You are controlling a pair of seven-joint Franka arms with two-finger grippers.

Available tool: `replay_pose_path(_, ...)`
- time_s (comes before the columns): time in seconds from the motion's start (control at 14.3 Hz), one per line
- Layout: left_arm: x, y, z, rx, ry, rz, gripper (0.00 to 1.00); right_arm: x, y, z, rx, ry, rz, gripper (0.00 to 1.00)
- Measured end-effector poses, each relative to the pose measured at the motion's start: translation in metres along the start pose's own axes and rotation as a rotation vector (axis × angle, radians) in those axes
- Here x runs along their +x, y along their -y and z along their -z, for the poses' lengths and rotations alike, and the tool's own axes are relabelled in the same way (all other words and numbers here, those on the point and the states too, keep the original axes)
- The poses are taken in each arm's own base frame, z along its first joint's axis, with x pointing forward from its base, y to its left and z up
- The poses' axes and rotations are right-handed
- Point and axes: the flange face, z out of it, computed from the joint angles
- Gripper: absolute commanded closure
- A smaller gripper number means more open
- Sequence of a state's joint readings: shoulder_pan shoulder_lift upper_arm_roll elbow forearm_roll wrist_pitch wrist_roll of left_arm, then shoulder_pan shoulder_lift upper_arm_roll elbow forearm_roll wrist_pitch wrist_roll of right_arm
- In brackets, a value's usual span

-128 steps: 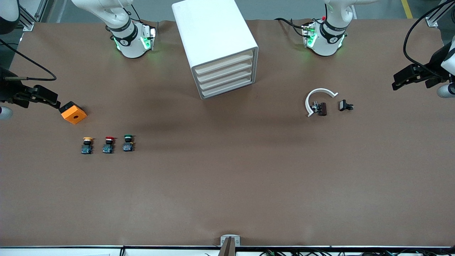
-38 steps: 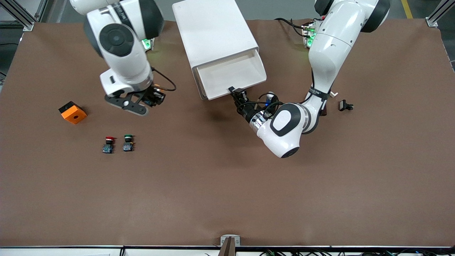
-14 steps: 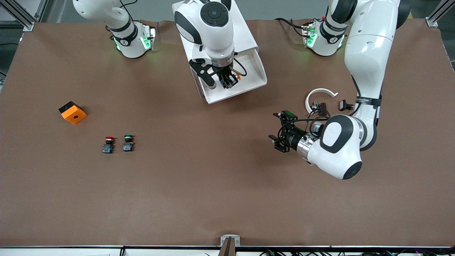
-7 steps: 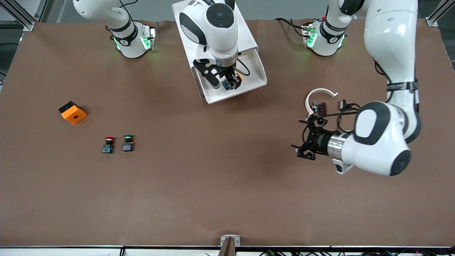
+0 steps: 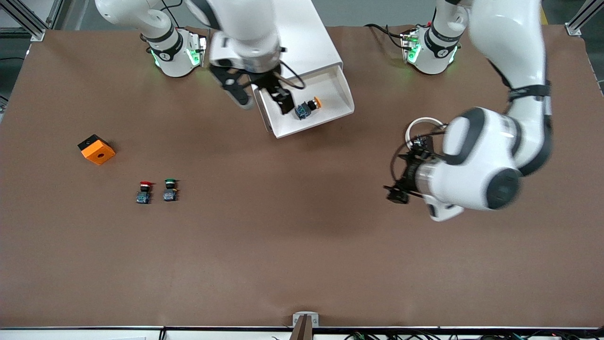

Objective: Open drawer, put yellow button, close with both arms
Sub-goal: 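Lower the button into the drawer and open the right gripper, then raise the right gripper away while the left gripper reaches the drawer front, then push the drawer shut into the cabinet with the left gripper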

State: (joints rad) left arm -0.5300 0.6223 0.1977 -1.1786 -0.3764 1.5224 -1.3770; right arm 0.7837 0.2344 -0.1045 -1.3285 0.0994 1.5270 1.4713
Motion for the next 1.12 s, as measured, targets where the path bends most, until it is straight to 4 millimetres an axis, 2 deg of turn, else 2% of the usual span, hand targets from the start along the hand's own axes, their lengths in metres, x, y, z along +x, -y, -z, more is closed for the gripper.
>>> replay_pose_path(0.14, -0.046, -0.011, -0.014, -0.035, -0.064, -0.103, 0.0, 0.056, -0.033, 0.036, -0.013, 0.012, 0.152, 0.0)
replay_pose_path(0.35, -0.074, -0.017, -0.048, -0.035, -0.101, -0.272, 0.0, 0.157, -0.098, 0.075, -0.01, 0.035, 0.371, 0.0)
replay_pose_path(0.49, -0.085, -0.012, -0.071, -0.027, -0.099, -0.372, 0.0, 0.224, -0.146, 0.079, 0.002, 0.052, 0.503, 0.0)
replay_pose_path(0.63, -0.106, 0.005, -0.09, -0.028, -0.082, -0.45, 0.0, 0.277, -0.19, 0.067, 0.019, 0.063, 0.613, 0.0)
replay_pose_path(0.7, -0.119, 0.017, -0.098, -0.026, -0.071, -0.476, 0.0, 0.296, -0.208, 0.057, 0.031, 0.062, 0.653, 0.0)
replay_pose_path(0.84, -0.146, 0.044, -0.111, -0.012, -0.052, -0.527, 0.0, 0.318, -0.234, 0.035, 0.053, 0.047, 0.713, 0.0)
replay_pose_path(0.98, -0.172, 0.067, -0.125, 0.016, -0.04, -0.576, 0.0, 0.319, -0.25, 0.018, 0.058, 0.023, 0.732, 0.0)
replay_pose_path(1.12, -0.19, 0.079, -0.136, 0.033, -0.038, -0.614, 0.0, 0.311, -0.26, 0.011, 0.043, -0.012, 0.741, 0.0)
